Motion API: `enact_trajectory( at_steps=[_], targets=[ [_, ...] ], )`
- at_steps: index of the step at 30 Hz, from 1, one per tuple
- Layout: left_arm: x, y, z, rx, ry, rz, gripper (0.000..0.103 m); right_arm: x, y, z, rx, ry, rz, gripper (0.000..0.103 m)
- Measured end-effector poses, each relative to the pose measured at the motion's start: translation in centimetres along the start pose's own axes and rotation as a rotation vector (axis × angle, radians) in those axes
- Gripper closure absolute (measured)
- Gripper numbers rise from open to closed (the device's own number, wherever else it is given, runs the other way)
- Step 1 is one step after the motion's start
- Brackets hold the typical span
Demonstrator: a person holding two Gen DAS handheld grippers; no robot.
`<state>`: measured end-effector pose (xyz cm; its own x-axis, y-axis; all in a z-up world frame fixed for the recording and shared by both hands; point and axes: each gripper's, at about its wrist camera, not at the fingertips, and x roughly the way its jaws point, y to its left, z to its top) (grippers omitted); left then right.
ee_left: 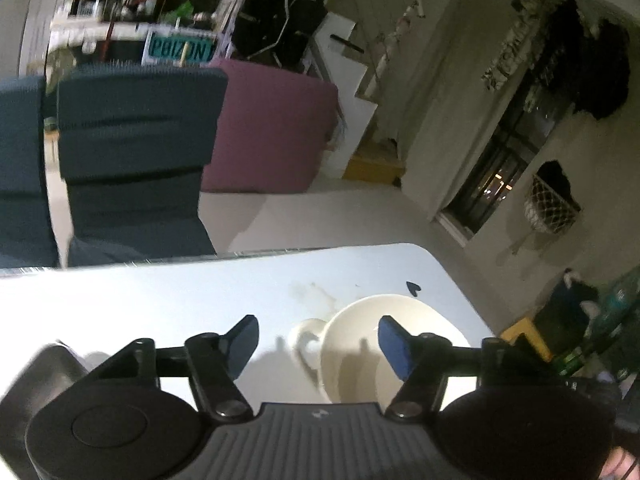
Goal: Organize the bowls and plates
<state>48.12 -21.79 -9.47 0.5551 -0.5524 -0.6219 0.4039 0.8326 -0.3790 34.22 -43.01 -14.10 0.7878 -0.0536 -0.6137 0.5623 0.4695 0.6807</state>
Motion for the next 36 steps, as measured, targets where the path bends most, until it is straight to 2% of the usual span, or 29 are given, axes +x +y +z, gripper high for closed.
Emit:
enact_trajectory(
  at_steps=[4, 7, 11, 13, 15, 18, 24, 28, 32, 36],
  targets=[
    [2.7, 1.0, -0.5, -0.094, 0.043, -0.018, 0.047, 0.3, -0.2, -0.1, -0.044, 0.035, 0.039, 0.088],
    [4.2, 1.1, -0.8, -0.087, 0.051, -0.005, 0.048, 0.5, 0.7, -0.2, -0.122, 0.048, 0.034, 0.087],
    [5.5, 1.2, -0.7, -0.103, 0.078, -0.009, 0.066, 0.6, 1.5, -0.6, -0.15, 0.046, 0.023, 0.084],
    [5.8, 1.2, -0.8, -0.087, 0.086, -0.008, 0.068, 0.5, 2.0, -0.5, -0.177, 0.047, 0.005, 0.082],
    [6.0, 1.5, -0.8, -0.068, 0.098, -0.005, 0.075, 0.5, 2.2, -0.6, -0.213, 0.054, 0.01, 0.079],
    [6.1, 2.1, -0.6, -0.075, 0.114, -0.027, 0.076, 0.9, 2.5, -0.5, -0.249, 0.079, 0.019, 0.081],
    [6.6, 1.7, 0.1, -0.04, 0.164, -0.019, 0.076, 1.7, 2.6, -0.5, -0.319, 0.131, 0.005, 0.084],
    [7.1, 1.1, 0.2, -0.044, 0.226, 0.015, 0.075, 1.3, 2.0, -0.4, -0.257, 0.101, 0.008, 0.086],
    [7.2, 0.8, 0.0, -0.01, 0.224, 0.032, 0.075, 1.1, 1.5, -0.5, -0.236, 0.068, 0.005, 0.087],
    [6.7, 0.7, -0.7, 0.012, 0.205, 0.031, 0.075, 0.9, 1.5, -0.5, -0.246, 0.088, 0.009, 0.087]
  ],
)
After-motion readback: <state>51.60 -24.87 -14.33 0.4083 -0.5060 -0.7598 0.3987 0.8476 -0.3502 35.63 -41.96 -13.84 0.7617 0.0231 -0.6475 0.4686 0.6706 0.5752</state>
